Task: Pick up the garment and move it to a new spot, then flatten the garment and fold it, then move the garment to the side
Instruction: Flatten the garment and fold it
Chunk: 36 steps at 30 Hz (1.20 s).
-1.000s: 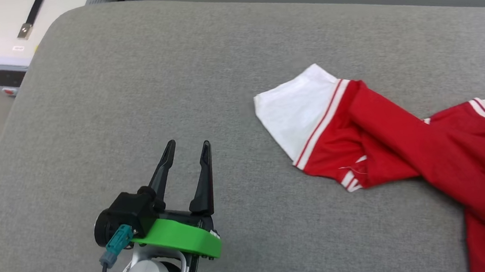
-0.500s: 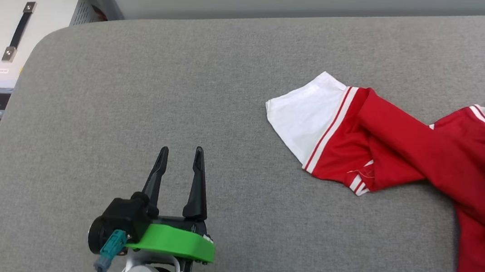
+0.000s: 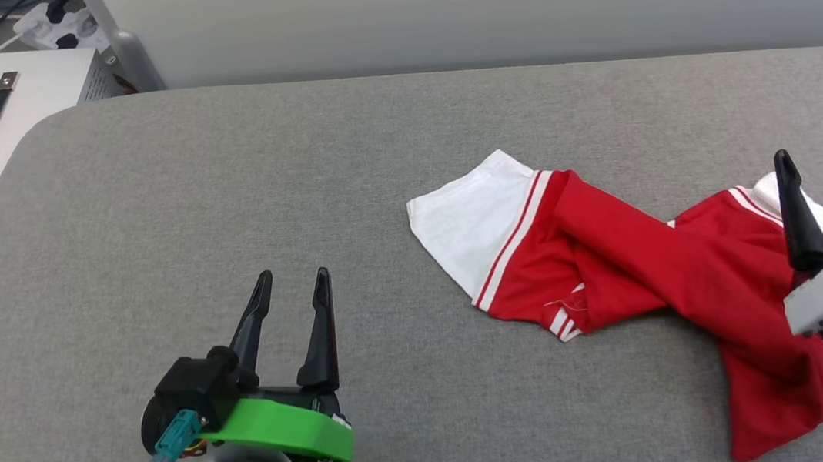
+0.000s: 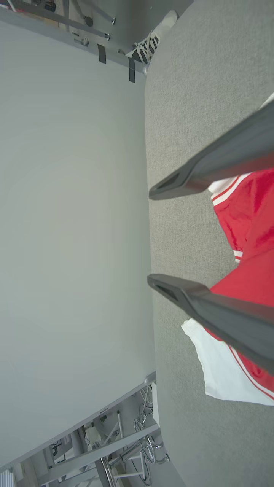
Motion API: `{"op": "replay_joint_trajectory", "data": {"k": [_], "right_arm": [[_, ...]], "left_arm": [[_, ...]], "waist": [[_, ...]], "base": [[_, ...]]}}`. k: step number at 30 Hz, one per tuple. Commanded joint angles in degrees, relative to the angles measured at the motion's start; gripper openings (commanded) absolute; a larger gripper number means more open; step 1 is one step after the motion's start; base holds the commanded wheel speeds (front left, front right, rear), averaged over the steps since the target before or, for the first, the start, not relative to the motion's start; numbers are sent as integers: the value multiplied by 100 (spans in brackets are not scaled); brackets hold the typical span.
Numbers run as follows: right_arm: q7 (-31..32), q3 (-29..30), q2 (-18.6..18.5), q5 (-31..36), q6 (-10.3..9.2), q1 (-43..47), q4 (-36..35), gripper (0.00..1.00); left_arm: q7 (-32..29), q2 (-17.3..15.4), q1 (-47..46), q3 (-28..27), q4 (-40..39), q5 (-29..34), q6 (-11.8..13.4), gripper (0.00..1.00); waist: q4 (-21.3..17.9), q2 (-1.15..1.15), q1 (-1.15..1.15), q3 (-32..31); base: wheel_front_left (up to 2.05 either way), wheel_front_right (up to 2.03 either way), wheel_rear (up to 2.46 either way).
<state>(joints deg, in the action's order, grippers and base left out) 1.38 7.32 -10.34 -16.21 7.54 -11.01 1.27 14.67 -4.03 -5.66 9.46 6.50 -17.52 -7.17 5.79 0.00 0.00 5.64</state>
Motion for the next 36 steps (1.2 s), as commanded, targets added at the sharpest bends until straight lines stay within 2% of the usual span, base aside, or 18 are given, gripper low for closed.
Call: {"op": "replay_joint_trajectory", "data": {"k": [1, 6, 11, 16, 19, 22, 27, 31, 36], "right_arm": [[-209, -46, 118, -41, -5, 216, -128, 100], [-827, -256, 436, -2, -5, 771, -454, 100], [-988, -304, 602, 4, -5, 973, -363, 100], [-971, -358, 651, 55, -5, 938, -371, 100], [-923, -383, 667, 79, -5, 906, -444, 100], [-873, -408, 686, 104, -5, 869, -534, 100], [-815, -584, 713, 157, -5, 744, -683, 100], [-797, -750, 729, 167, -5, 617, -790, 100], [-806, -991, 741, 173, -5, 502, -901, 100]], "left_arm": [[33, -27, 65, -8, -32, -70, -32, 100], [33, -58, 94, 26, -9, -149, -32, 100], [33, -154, 23, 223, 149, -294, -32, 100], [1, -456, -428, 699, 463, -589, -32, 100], [-350, -735, -931, 1057, 643, -842, -32, 100], [-933, -1016, -1690, 1469, 719, -1161, -32, 100], [-2580, -1415, -3081, 2098, 1089, -1744, -32, 100], [-3911, -1584, -3982, 2422, 1493, -2228, -32, 100], [-5252, -1748, -4787, 2666, 1980, -2756, -32, 100]], "waist": [[-116, 0, 0, -69], [-265, 0, 0, -52], [-422, 0, 0, -48], [-629, 0, 0, -30], [-758, 0, 0, 21], [-909, 0, 0, 170], [-1226, 0, 0, 503], [-1530, 0, 0, 778], [-1862, 0, 0, 1094]], "base": [[0, 0, 0], [0, 0, 0], [0, 0, 0], [0, 0, 0], [0, 0, 0], [0, 0, 0], [0, 0, 0], [0, 0, 0], [0, 0, 0]]}}
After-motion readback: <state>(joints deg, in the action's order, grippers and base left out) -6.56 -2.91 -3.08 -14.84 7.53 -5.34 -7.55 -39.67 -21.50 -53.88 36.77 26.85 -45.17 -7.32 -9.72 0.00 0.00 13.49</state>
